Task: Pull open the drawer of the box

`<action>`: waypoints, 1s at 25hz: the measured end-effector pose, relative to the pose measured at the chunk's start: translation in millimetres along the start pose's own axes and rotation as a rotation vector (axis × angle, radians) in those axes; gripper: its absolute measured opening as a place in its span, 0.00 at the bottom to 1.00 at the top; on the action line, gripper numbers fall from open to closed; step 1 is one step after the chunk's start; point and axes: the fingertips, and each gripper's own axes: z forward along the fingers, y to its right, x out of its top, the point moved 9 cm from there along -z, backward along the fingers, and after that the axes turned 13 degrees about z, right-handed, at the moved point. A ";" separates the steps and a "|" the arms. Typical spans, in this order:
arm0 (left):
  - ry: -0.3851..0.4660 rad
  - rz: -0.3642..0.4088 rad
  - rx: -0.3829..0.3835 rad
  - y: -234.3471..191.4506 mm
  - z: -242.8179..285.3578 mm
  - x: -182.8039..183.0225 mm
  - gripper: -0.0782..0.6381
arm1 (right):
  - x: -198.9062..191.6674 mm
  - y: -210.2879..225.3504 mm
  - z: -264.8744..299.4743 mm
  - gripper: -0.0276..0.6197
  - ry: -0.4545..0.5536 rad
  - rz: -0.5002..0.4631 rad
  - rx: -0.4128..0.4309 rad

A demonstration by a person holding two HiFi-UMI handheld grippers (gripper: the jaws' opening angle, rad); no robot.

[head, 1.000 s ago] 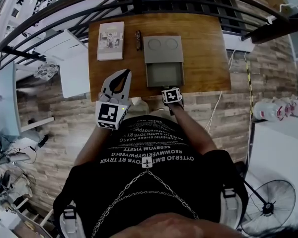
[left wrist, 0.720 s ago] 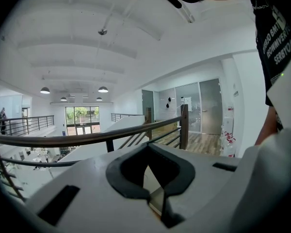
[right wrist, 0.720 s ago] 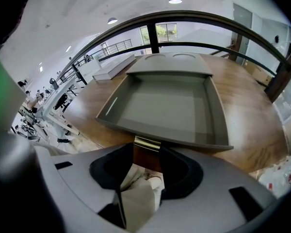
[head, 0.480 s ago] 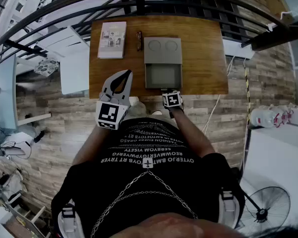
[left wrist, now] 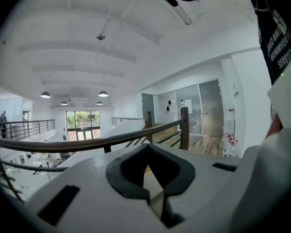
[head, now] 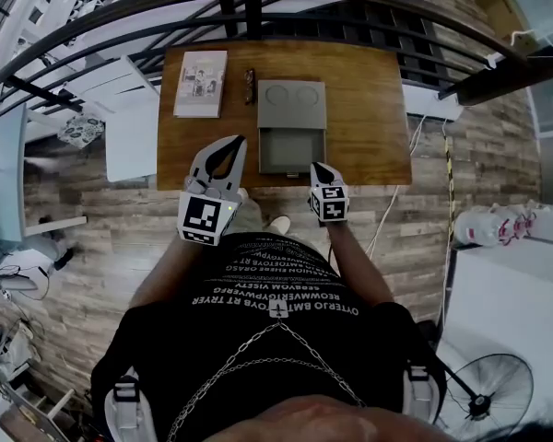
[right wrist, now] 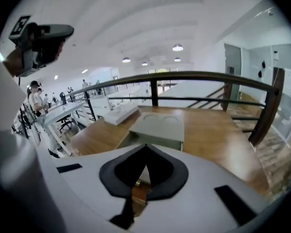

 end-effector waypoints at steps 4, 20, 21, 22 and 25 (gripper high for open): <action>0.006 -0.004 0.005 6.1 -0.5 3.1 0.12 | 43.6 -10.9 -31.6 0.04 0.159 -0.066 0.011; 0.024 -0.009 0.012 11.4 -14.1 9.6 0.12 | 146.1 -66.9 -121.3 0.04 0.425 -0.177 0.122; 0.025 -0.011 0.008 11.2 -13.3 8.6 0.12 | 147.9 -69.3 -123.5 0.04 0.434 -0.182 0.122; 0.027 -0.012 0.003 11.1 -12.4 8.4 0.12 | 148.6 -71.1 -125.3 0.04 0.437 -0.188 0.121; 0.039 -0.010 -0.007 11.4 -6.7 14.6 0.12 | 150.3 -70.1 -129.8 0.04 0.435 -0.196 0.118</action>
